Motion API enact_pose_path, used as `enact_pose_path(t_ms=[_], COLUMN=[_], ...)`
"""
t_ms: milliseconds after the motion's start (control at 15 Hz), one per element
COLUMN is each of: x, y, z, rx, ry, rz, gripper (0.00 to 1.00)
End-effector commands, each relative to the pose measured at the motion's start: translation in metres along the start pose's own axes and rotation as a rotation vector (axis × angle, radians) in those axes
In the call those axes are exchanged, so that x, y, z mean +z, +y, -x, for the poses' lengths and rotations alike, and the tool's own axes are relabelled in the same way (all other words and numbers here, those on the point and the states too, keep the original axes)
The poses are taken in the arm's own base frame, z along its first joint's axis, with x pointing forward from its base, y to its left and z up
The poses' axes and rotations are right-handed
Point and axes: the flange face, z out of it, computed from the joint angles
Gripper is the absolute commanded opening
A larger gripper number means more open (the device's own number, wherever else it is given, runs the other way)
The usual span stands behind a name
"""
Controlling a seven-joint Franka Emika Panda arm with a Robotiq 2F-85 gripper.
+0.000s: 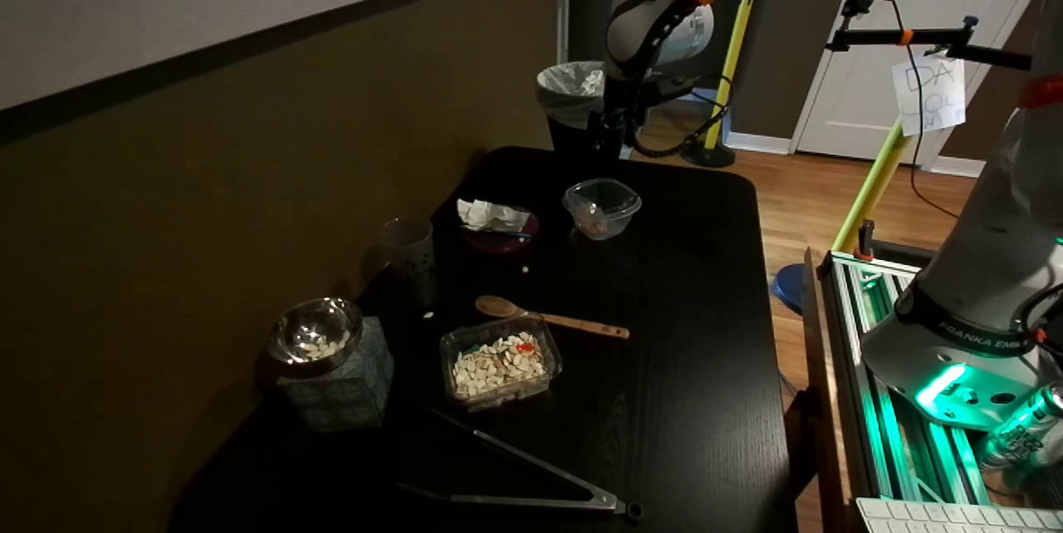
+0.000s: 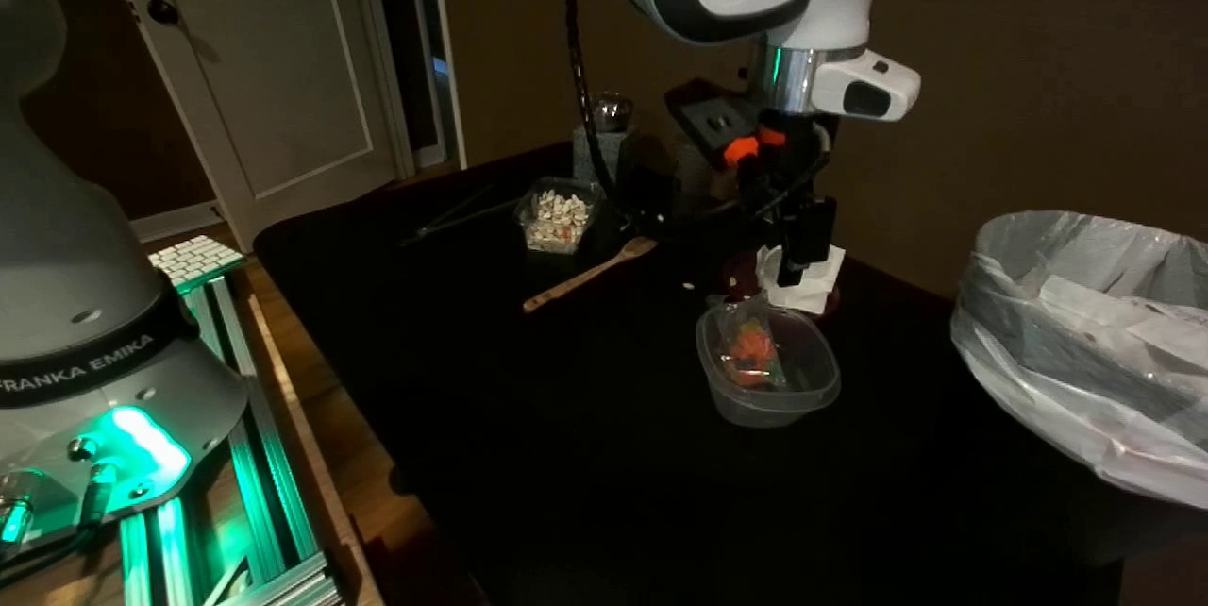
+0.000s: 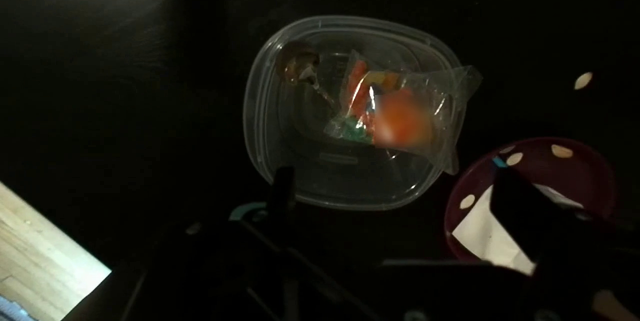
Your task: Pick up the clear plastic from the bowl and put it on the red lid.
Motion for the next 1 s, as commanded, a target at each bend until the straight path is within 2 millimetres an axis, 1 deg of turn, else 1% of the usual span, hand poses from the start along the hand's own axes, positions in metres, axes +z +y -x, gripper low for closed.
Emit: enact_pose_path(t_ms=[0,67,267,400,600,667,800,867,933], x=[0.064,0.077,0.101,0.111,0.119,0.123,0.128,0.13,0.131], y=[-0.026,-0.031,-0.038,-0.037,-0.033,-0.033,-0.035,-0.035,-0.036], z=[-0.025,-0.028,-0.037,-0.043,-0.049,-0.05,-0.053,-0.054,-0.056], rx=[-0.039,-0.051,-0.068,-0.059,-0.052,-0.053,-0.058,-0.058,-0.058], ry=[-0.073,-0.094,-0.151,-0.179,-0.249,-0.275,-0.317,-0.331,-0.342], rz=[-0.01,-0.007,0.0,0.006,0.004,0.005,0.001,0.0,-0.001], gripper=[1.0,1.0,1.0,1.0,1.0,0.95,0.87,0.85,0.76])
